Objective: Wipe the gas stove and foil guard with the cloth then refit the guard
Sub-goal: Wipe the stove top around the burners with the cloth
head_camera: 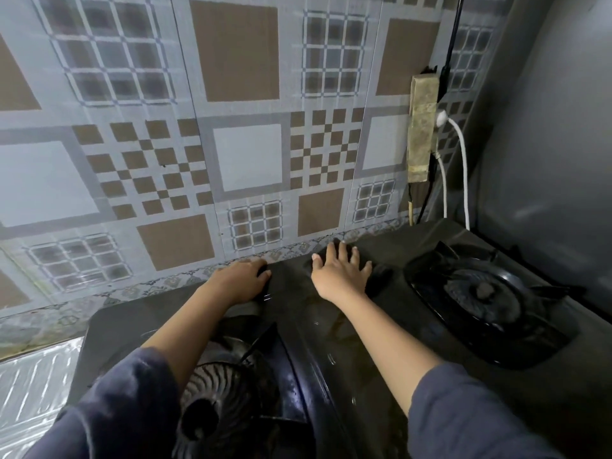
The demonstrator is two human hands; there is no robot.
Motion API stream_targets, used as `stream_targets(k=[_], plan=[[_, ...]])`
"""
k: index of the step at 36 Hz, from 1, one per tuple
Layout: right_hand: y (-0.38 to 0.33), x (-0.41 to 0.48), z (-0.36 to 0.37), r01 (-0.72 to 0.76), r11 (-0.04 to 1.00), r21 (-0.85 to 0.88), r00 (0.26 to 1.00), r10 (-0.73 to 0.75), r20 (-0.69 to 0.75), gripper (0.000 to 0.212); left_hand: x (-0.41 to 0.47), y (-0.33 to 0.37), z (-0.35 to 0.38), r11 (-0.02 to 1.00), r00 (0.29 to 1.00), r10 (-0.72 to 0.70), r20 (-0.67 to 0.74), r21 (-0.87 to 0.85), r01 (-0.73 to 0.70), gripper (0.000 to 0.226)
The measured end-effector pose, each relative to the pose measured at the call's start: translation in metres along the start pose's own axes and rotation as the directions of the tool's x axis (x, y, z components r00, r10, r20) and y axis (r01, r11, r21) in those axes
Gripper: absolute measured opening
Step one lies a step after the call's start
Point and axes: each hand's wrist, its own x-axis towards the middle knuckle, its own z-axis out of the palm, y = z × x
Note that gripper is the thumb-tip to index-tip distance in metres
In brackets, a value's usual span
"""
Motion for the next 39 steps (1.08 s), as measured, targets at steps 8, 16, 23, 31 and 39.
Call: stream_targets(k=[8, 16, 23, 31, 39], plan=[[0.004, -0.034, 0.006, 0.364, 0.929, -0.064, 0.93, -0.358, 0.089, 0.054, -0.006, -0.016, -0.004, 0.999, 0.999, -0.028, 0.033, 0.016, 0.027, 0.045], [0.049, -0.057, -0.012, 0.603, 0.796, -0.059, 0.79, -0.585, 0.182, 0.048, -0.007, -0.013, 0.001, 1.0, 1.0, 0.002, -0.013, -0.023, -0.002, 0.041], [0.069, -0.048, -0.018, 0.452, 0.888, -0.084, 0.889, -0.441, 0.122, 0.049, -0.009, 0.007, 0.008, 0.995, 0.995, 0.098, -0.017, -0.032, -0.099, 0.05], [0.067, -0.034, -0.016, 0.124, 0.989, -0.076, 0.992, -0.123, 0.027, 0.055, -0.014, 0.02, 0.015, 0.994, 0.995, 0.103, -0.002, -0.025, -0.103, 0.052], [0.064, -0.056, -0.004, -0.157, 0.988, 0.012, 0.982, 0.157, -0.109, 0.057, -0.019, 0.019, 0.014, 0.989, 0.991, 0.132, -0.001, -0.062, -0.132, 0.051]])
